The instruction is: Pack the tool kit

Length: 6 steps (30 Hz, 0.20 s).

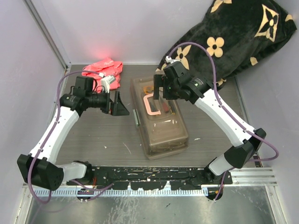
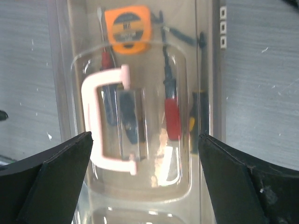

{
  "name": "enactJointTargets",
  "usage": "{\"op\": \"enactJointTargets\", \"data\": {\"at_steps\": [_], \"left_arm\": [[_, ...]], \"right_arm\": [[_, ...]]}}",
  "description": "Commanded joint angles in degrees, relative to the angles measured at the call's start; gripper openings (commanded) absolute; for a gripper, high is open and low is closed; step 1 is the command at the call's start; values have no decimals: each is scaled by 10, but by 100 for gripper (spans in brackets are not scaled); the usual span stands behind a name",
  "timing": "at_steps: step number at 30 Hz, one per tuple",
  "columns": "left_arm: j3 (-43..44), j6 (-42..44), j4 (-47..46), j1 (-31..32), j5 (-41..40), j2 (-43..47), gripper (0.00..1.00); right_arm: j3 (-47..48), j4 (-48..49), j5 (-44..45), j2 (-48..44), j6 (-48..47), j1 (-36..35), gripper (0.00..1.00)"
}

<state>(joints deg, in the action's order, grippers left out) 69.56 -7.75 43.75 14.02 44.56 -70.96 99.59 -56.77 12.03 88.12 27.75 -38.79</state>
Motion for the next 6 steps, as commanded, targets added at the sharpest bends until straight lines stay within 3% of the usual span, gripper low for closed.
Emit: {"op": "enactJointTargets", "data": {"at_steps": [1, 6], "left_arm": [[13, 13, 14, 8, 10, 29, 98], [7, 13, 11, 13, 14, 41, 98]], "right_arm": [[-32, -21, -48, -50, -6, -2, 100], [-59, -24, -61, -69, -6, -3, 100]]}}
